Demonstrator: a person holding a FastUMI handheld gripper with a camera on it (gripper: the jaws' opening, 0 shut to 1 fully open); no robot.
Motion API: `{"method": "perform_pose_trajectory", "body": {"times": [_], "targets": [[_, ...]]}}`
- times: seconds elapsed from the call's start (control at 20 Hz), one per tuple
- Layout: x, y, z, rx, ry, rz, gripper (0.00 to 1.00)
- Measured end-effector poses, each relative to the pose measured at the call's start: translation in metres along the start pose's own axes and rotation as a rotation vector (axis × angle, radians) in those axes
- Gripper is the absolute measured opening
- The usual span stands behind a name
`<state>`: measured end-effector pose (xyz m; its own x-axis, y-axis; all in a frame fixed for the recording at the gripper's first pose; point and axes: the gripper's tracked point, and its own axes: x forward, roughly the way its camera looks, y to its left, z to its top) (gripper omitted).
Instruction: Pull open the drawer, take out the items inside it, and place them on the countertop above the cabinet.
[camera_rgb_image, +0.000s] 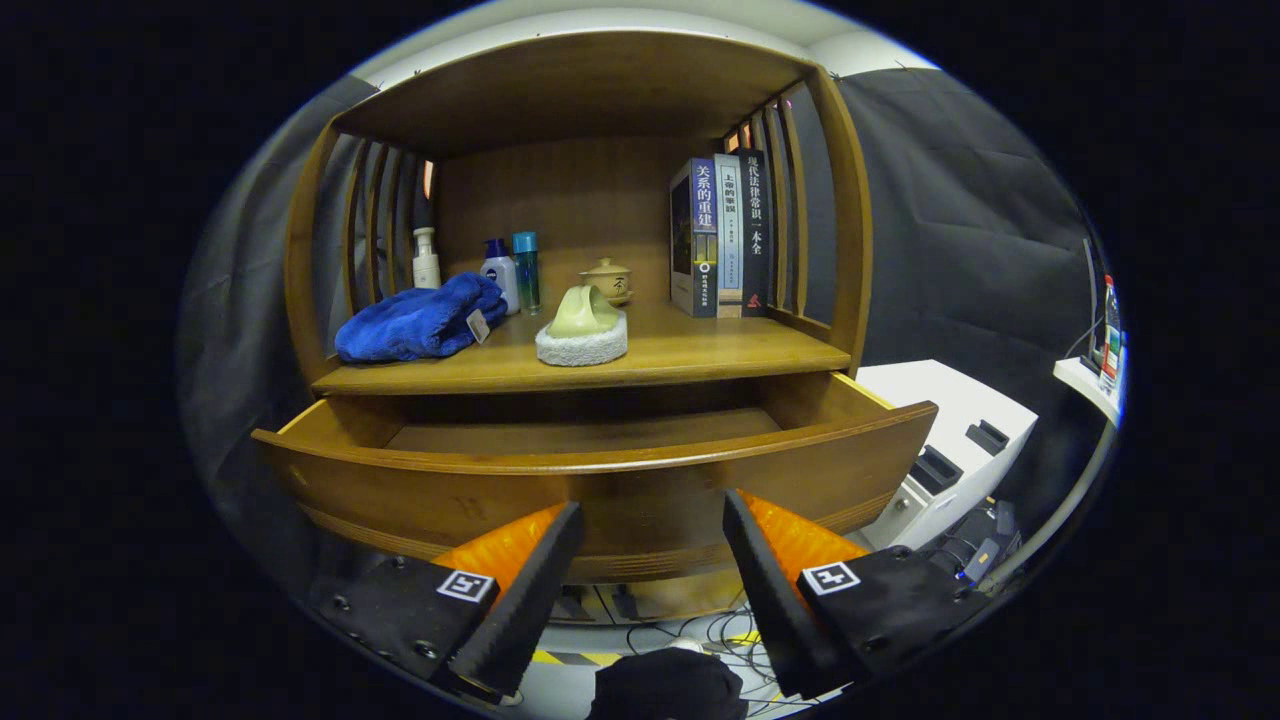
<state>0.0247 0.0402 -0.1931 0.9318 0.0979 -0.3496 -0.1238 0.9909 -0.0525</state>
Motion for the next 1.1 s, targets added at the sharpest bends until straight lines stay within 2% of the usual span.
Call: {"method": "perform_pose_trajectory", "body": {"times": [0.6,0.85,1.1], "targets": [[0.063,0.007,0.021,0.002,-0.003,0.007,0.96],[0.077,0.010,0.026,0.022,-0.001,0.014,0.96],[0.073,0.006,0.029,0.033,0.003,0.006,0.97]]}}
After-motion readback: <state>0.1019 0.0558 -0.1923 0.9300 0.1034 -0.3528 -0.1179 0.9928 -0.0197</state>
